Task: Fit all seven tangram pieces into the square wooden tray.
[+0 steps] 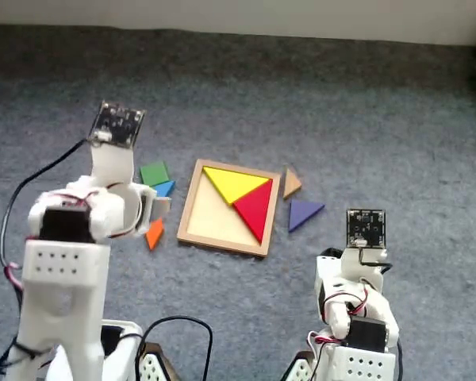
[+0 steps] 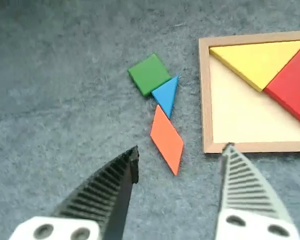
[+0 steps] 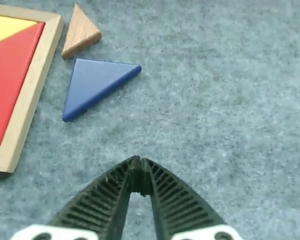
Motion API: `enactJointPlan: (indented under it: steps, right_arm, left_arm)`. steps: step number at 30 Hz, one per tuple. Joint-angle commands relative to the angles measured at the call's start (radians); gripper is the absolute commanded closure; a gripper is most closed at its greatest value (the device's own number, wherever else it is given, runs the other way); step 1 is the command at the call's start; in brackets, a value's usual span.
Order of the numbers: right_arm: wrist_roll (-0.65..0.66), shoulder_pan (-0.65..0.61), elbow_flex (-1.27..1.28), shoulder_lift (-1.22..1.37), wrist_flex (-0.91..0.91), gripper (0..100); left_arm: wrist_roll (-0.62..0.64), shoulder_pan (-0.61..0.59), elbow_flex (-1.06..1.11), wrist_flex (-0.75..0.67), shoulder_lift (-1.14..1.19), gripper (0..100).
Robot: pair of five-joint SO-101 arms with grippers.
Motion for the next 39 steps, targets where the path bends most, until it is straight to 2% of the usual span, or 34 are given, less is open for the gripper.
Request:
enactJointPlan:
  steps: [1,8,17,31,36,39]
  right_arm:
    - [-0.008,0.008,0.137,-0.002,-0.007,99.2]
    - [-0.008,0.008,0.137,-0.002,-0.007,99.2]
    - [-0.008,0.008,0.137,-0.002,-0.007,99.2]
    - [-0.008,0.008,0.137,-0.002,-0.007,99.2]
    - [-0.008,0.008,0.137,-0.002,-0.007,99.2]
    - [-0.008,0.008,0.137,-0.002,-0.007,99.2]
  left_arm:
    - [0.186,-0.038,-0.268,0.055,0.357,64]
    - [0.342,-0.077,-0.489,0.057,0.728,65]
    - [0.471,-0.079,-0.657,0.052,1.030,65]
    - [0.480,-0.079,-0.908,0.055,1.383,66]
    - [0.480,-0.081,-1.001,0.054,1.465,74]
    - [0.480,-0.082,-1.043,0.058,1.497,75]
